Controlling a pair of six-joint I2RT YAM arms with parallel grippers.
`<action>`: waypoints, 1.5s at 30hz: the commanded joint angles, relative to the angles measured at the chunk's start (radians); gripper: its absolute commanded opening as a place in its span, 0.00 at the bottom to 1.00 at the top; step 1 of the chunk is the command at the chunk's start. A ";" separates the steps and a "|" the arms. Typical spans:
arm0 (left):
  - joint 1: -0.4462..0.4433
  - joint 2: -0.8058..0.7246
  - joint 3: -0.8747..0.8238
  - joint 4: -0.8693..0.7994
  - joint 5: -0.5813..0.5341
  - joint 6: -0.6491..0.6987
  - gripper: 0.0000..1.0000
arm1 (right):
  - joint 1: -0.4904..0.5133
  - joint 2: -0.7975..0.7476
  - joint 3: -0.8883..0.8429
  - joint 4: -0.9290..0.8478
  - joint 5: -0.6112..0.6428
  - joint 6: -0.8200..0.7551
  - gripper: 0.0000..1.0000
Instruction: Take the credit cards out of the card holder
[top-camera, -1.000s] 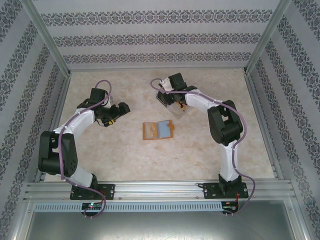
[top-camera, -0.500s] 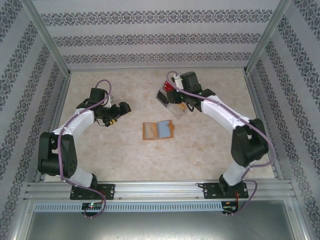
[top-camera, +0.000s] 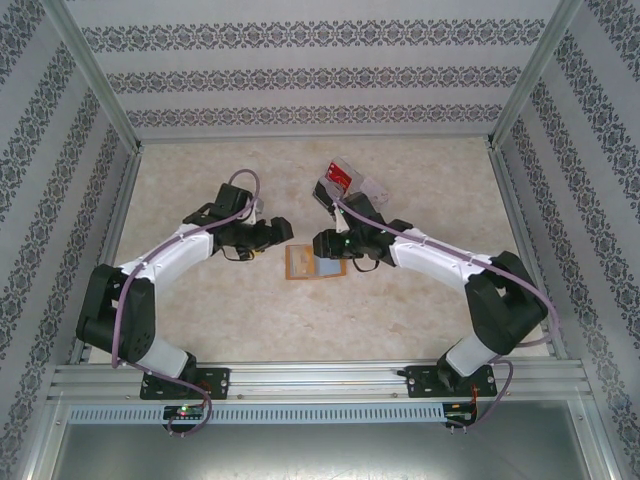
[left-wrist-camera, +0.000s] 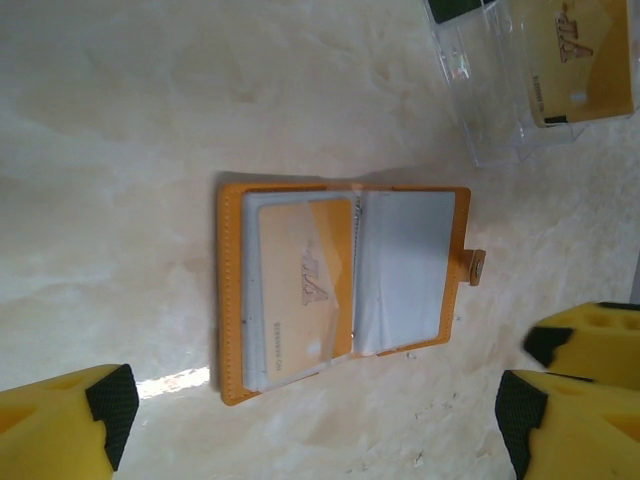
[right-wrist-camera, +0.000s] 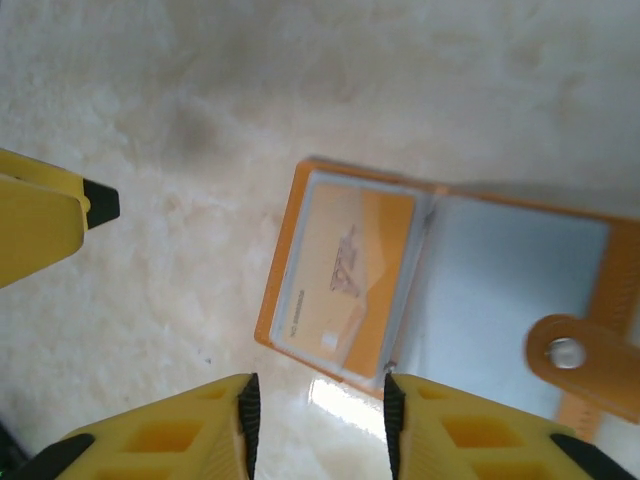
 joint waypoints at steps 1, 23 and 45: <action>-0.032 -0.009 -0.031 0.067 -0.059 -0.076 0.92 | 0.006 0.046 -0.021 0.078 -0.053 0.115 0.36; -0.079 0.201 -0.027 0.216 0.062 -0.173 0.40 | -0.010 0.289 0.074 0.105 -0.076 0.175 0.26; -0.105 0.272 -0.021 0.163 0.011 -0.141 0.22 | -0.016 0.299 0.055 0.126 -0.064 0.180 0.25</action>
